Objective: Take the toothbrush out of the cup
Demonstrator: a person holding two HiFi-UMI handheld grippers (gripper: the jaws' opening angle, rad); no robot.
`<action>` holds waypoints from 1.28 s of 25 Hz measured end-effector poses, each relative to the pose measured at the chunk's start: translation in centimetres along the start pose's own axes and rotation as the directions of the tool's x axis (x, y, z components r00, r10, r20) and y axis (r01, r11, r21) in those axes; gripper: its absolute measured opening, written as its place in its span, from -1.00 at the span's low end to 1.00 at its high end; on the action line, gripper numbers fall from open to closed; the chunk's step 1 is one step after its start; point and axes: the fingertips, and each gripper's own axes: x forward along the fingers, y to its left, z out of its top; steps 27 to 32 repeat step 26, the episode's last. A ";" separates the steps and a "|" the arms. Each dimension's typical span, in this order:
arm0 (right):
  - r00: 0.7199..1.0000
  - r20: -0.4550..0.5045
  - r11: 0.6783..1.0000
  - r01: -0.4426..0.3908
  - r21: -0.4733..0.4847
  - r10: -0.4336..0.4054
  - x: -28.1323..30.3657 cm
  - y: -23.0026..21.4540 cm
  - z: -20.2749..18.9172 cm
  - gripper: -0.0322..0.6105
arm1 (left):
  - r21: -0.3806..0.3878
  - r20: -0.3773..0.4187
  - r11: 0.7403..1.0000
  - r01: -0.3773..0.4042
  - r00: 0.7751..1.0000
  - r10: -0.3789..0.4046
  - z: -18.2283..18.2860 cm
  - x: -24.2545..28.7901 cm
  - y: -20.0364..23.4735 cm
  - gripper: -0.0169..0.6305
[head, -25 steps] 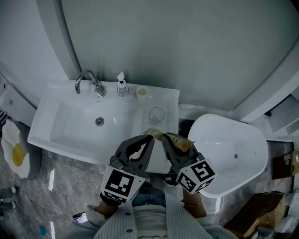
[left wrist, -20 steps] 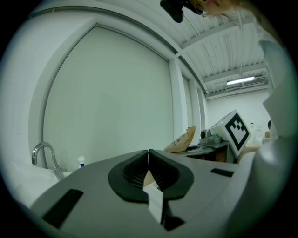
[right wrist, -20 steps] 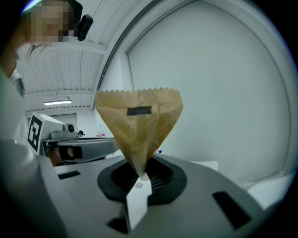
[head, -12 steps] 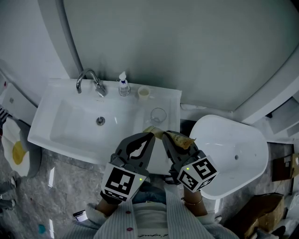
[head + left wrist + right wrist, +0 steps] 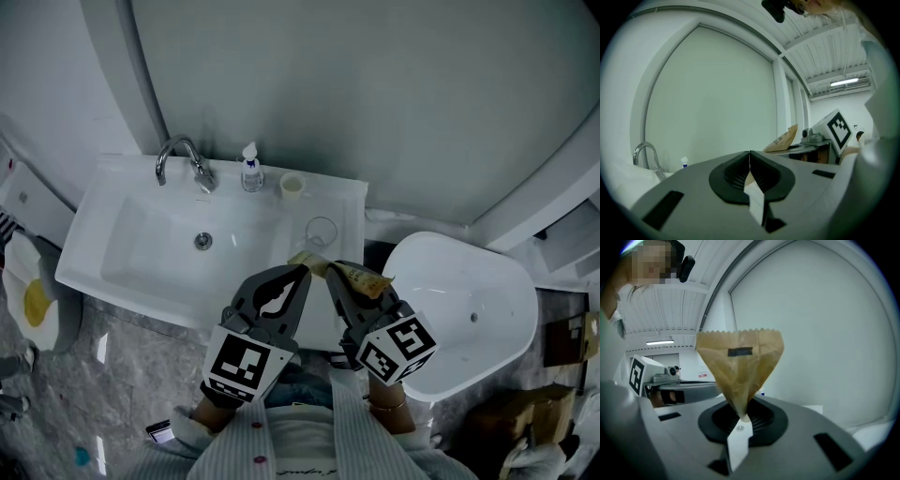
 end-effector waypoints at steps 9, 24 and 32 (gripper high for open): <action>1.000 -0.012 1.000 -0.004 0.004 0.004 0.4 0.5 -0.4 -0.78 | 0.008 -0.006 1.000 0.005 1.000 -0.005 -0.1 -0.3 0.5 -0.89; 1.000 -0.007 1.000 0.009 -0.002 -0.009 0.2 0.0 -0.1 -0.78 | 0.068 0.002 0.992 0.105 0.994 -0.106 -0.1 -0.1 -0.3 -0.89; 1.000 -0.003 1.000 0.014 -0.001 -0.014 0.2 -0.2 0.0 -0.78 | 0.082 0.000 0.990 0.116 0.993 -0.117 -0.1 0.2 -0.4 -0.89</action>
